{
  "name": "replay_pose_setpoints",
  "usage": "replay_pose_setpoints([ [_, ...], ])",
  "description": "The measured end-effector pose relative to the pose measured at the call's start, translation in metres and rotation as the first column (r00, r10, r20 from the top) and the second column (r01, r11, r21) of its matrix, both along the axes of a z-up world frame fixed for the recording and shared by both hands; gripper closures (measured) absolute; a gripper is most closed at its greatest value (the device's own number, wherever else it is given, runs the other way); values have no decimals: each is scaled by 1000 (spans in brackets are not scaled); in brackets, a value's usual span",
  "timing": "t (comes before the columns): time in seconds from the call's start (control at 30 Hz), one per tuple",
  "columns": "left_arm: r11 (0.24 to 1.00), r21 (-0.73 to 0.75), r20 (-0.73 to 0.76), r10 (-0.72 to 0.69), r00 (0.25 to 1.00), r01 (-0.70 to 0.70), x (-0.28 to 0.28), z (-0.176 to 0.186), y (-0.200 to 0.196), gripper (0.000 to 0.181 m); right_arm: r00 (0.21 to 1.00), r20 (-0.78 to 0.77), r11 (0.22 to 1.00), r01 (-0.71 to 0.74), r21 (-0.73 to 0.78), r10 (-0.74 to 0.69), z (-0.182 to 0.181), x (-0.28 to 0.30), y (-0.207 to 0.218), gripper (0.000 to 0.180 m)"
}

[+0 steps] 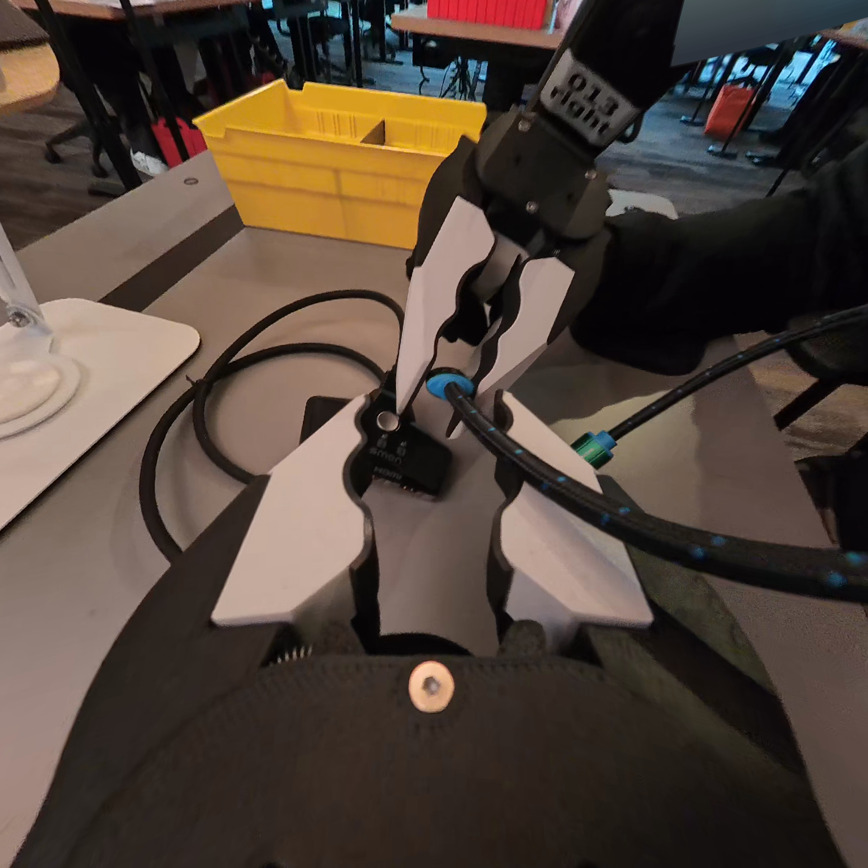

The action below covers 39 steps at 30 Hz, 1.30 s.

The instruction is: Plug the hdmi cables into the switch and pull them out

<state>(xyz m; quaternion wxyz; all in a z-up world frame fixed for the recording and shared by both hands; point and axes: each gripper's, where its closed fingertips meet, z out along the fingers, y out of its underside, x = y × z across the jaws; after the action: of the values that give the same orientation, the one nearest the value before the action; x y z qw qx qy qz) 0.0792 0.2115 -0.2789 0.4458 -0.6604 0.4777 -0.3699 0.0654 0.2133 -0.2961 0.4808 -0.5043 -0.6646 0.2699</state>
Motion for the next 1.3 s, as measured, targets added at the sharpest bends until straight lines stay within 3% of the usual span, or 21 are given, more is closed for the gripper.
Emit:
replay_pose_setpoints([
  [0.27, 1000, -8, 61, 9, 998, -9, 7, 4, -3, 160, 1000, 23, 1000, 14, -9, -14, -4, 2, 3, 161],
  [0.6, 997, -52, 162, 62, 985, -55, 4, 12, 2, 169, 999, -7, 999, 32, 14, -31, 1, 0, 5, 158],
  [0.77, 991, -92, 204, 112, 973, -95, 0, 16, 9, 172, 995, 17, 986, 95, 136, -98, 3, 3, 15, 156],
  [0.9, 979, -173, 265, 154, 952, -110, -2, 18, 13, 174, 986, 40, 938, 141, 317, -162, 7, 4, 23, 154],
  [1.0, 974, -198, 300, 167, 939, -110, -5, 23, 15, 173, 983, 39, 922, 157, 355, -182, 9, 4, 25, 153],
  [1.3, 911, -397, 392, 280, 877, -113, -9, 33, 28, 174, 968, 45, 774, 169, 610, -247, 22, 5, 29, 139],
])
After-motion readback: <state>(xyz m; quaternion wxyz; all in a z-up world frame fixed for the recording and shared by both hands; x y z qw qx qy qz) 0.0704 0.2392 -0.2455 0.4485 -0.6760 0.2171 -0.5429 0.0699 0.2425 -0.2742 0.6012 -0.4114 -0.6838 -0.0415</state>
